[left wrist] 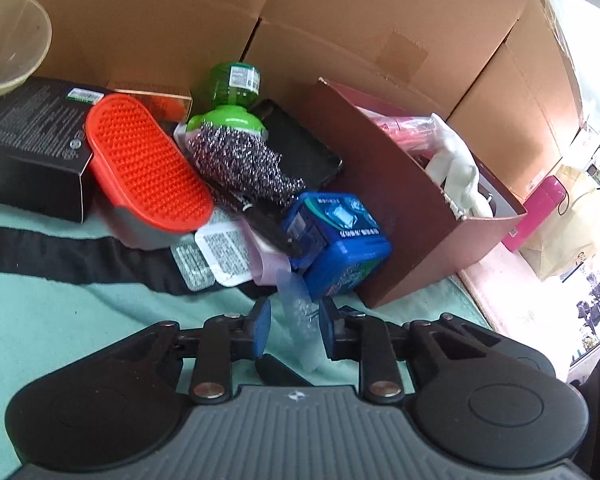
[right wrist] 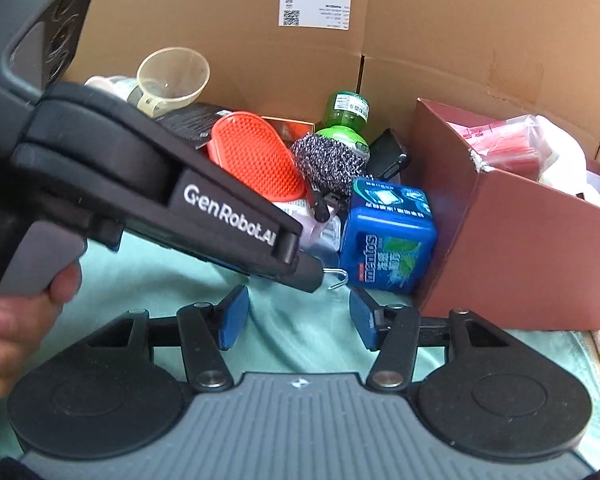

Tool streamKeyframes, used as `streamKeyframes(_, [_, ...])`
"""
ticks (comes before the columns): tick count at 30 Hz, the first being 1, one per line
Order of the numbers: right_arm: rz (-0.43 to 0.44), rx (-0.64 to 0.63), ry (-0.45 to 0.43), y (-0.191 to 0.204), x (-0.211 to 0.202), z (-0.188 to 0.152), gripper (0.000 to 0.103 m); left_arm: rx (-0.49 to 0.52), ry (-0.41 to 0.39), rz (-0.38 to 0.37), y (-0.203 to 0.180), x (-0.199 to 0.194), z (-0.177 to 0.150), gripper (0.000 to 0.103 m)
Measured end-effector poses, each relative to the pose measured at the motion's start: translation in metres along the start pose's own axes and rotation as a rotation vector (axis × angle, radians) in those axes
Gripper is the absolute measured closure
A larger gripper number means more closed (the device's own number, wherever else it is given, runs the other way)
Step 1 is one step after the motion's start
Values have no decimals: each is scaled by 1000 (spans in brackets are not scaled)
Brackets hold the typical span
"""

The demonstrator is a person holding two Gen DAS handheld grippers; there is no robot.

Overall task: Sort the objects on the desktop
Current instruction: 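Close the left gripper on the clear plastic piece, then carry the plastic piece with the left gripper over the box and open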

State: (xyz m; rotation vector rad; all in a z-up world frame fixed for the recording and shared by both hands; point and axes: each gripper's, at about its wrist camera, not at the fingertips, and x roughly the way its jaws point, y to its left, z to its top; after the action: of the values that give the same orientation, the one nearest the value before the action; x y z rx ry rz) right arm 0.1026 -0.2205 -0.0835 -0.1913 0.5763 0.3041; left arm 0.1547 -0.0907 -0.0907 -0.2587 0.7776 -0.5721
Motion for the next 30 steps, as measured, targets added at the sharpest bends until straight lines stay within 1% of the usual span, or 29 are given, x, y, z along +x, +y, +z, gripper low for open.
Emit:
streamKeyframes(2, [-5, 0, -8, 0, 2, 2, 49, 6, 9, -6, 0, 2, 2, 77])
streamKeyframes(3, [1, 0, -10, 0, 2, 2, 50, 7, 15, -7, -1, 3, 3, 86])
streamKeyframes(4, [8, 0, -11, 0, 2, 2, 61, 7, 23, -9, -1, 3, 2, 92])
streamKeyframes(5, [20, 6, -9, -1, 1, 2, 70, 12, 25, -14, -2, 3, 2, 94])
streamKeyframes(6, [20, 15, -10, -1, 1, 1, 71, 22, 22, -12, -3, 1, 1, 96])
streamKeyframes(7, [18, 21, -12, -2, 0, 1, 74, 31, 19, -11, -4, -1, 0, 96])
streamKeyframes(9, [19, 31, -16, -2, -3, 1, 84, 44, 2, -13, -7, -7, 0, 99])
streamKeyframes(10, [21, 37, -20, -3, -5, 0, 93, 46, -2, -20, -8, -10, 0, 99])
streamKeyframes(11, [22, 38, -27, -2, -7, 0, 96, 47, -6, -23, -10, -13, 0, 100])
streamKeyframes(14, [20, 33, -56, 0, -19, 0, 98, 68, -29, -31, -19, -23, 0, 100])
streamKeyframes(20, [-12, 37, -149, -3, -52, 7, 98, 128, -103, -63, -45, -49, 7, 100])
streamKeyframes(25, [-69, 39, -247, -13, -80, 20, 98, 196, -179, -109, -74, -66, 22, 100])
streamKeyframes(30, [-139, 52, -323, -33, -95, 35, 98, 255, -220, -157, -102, -61, 44, 99])
